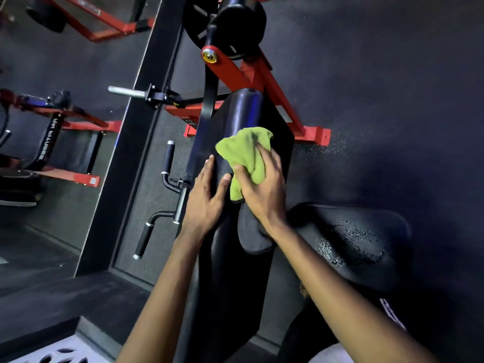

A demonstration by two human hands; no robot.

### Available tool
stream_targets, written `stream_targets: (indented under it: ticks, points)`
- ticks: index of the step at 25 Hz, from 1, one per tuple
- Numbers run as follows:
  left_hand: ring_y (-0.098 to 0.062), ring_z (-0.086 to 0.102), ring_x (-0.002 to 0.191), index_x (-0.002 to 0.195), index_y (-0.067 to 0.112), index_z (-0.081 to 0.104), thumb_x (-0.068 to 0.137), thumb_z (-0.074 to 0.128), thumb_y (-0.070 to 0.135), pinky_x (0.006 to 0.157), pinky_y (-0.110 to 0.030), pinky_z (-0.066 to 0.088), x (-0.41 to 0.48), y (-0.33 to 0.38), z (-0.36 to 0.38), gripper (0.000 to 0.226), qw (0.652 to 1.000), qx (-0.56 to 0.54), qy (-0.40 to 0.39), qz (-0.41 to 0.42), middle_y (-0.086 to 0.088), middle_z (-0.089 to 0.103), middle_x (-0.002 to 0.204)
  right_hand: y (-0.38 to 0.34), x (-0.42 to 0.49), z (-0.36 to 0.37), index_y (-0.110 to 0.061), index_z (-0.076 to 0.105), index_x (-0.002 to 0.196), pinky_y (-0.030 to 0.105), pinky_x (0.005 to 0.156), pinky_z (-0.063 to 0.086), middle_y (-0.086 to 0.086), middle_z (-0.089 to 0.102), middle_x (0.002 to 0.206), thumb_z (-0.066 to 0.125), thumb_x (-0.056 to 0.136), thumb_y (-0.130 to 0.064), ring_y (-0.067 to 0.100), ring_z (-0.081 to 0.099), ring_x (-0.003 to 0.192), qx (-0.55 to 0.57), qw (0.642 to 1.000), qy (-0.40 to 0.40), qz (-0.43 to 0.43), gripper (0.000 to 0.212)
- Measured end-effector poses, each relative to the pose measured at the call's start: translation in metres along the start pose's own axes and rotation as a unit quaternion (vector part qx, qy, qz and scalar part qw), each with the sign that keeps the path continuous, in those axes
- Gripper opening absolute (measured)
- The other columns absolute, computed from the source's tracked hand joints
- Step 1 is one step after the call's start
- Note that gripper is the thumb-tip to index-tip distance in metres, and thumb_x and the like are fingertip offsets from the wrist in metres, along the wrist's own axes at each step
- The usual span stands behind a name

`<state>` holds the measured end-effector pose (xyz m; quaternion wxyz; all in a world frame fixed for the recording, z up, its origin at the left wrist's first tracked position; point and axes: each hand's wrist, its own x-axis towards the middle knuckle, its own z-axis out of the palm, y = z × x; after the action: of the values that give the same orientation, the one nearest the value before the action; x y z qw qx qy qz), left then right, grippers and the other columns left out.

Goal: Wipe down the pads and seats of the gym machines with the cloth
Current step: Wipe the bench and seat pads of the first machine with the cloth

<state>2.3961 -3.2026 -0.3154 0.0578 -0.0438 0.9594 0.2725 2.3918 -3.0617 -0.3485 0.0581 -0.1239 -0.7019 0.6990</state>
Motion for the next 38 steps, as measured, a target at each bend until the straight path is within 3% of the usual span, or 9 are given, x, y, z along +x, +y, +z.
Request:
stream_targets:
  ticks: [5,8,12,15,21,26,31,34,38]
  points:
    - [-0.015,0.015,0.153,0.160,0.013,0.019,0.105,0.036,0.045,0.125,-0.040,0.012,0.002,-0.003,0.006,0.065,1.000,0.019,-0.007,0.022,-0.005,0.019,0.166,-0.022,0.064,0.012,-0.032,0.058,0.142,0.026,0.100,0.042,0.003,0.046,0.151,0.073,0.083,-0.055,0.020,0.052,0.132,-0.146,0.989,0.016,-0.026,0.065]
    - [-0.016,0.018,0.152,0.159,0.015,0.021,0.105,0.038,0.047,0.125,-0.041,0.012,0.001,-0.003,0.006,0.066,1.000,0.014,0.003,0.013,-0.004,0.022,0.165,-0.005,0.061,0.009,-0.026,0.061,0.138,0.017,0.096,0.039,0.001,0.059,0.139,0.069,0.088,-0.051,0.016,0.056,0.126,-0.069,0.996,0.057,-0.013,0.056]
    - [-0.021,0.024,0.151,0.157,0.010,0.026,0.102,0.038,0.052,0.124,-0.043,0.017,0.001,-0.002,0.008,0.071,0.999,0.019,0.020,0.017,-0.009,0.028,0.163,0.050,0.006,0.002,-0.015,0.066,0.131,0.026,0.098,0.050,-0.005,0.071,0.119,0.063,0.099,-0.038,0.007,0.065,0.112,0.090,0.986,0.090,0.107,0.040]
    - [-0.024,0.029,0.149,0.157,0.010,0.028,0.100,0.040,0.054,0.122,-0.044,0.021,-0.001,0.001,0.008,0.072,0.999,0.025,0.031,0.013,-0.009,0.032,0.161,0.063,0.028,-0.001,-0.015,0.069,0.126,0.025,0.088,0.048,0.001,0.073,0.117,0.062,0.100,-0.037,0.014,0.066,0.109,0.099,0.977,0.095,0.163,0.035]
    - [-0.019,0.037,0.145,0.155,0.010,0.034,0.094,0.056,0.056,0.120,-0.044,0.028,-0.002,0.008,0.009,0.080,0.997,0.052,0.060,0.016,-0.007,0.041,0.156,0.084,0.048,-0.008,-0.019,0.072,0.116,0.009,0.084,0.046,-0.007,0.072,0.108,0.062,0.099,-0.040,-0.004,0.065,0.095,0.128,0.978,0.067,0.152,0.028]
    - [-0.015,0.040,0.143,0.152,0.011,0.039,0.085,0.059,0.067,0.119,-0.041,0.032,-0.001,0.007,0.009,0.089,0.996,0.053,0.073,0.000,-0.003,0.044,0.155,0.137,0.001,-0.009,-0.005,0.067,0.125,0.021,0.080,0.044,0.012,0.071,0.120,0.055,0.105,-0.035,0.029,0.065,0.115,0.122,0.959,0.069,0.246,0.038]
    - [-0.009,0.044,0.138,0.149,0.012,0.045,0.085,0.067,0.061,0.117,-0.029,0.035,-0.006,0.012,0.010,0.084,0.995,0.034,0.094,-0.007,-0.001,0.050,0.150,0.122,0.080,-0.014,-0.017,0.060,0.136,0.020,0.087,0.041,0.007,0.066,0.130,0.057,0.098,-0.055,0.020,0.061,0.117,0.088,0.967,0.041,0.234,0.054]
    - [-0.007,0.049,0.131,0.144,0.011,0.052,0.088,0.068,0.054,0.110,-0.012,0.033,-0.011,0.014,0.009,0.072,0.991,0.052,0.121,-0.004,-0.001,0.055,0.143,0.148,0.050,-0.012,-0.009,0.059,0.137,0.014,0.084,0.041,0.012,0.066,0.131,0.056,0.103,-0.038,0.021,0.061,0.117,0.085,0.972,0.052,0.212,0.045]
    - [-0.009,0.051,0.131,0.144,0.014,0.053,0.097,0.058,0.050,0.114,-0.027,0.038,-0.037,0.014,0.000,0.059,0.993,0.045,0.102,-0.027,-0.002,0.056,0.142,0.172,0.010,-0.016,-0.004,0.062,0.132,0.023,0.077,0.039,0.018,0.067,0.125,0.055,0.102,-0.029,0.033,0.062,0.117,0.130,0.942,0.048,0.305,0.039]
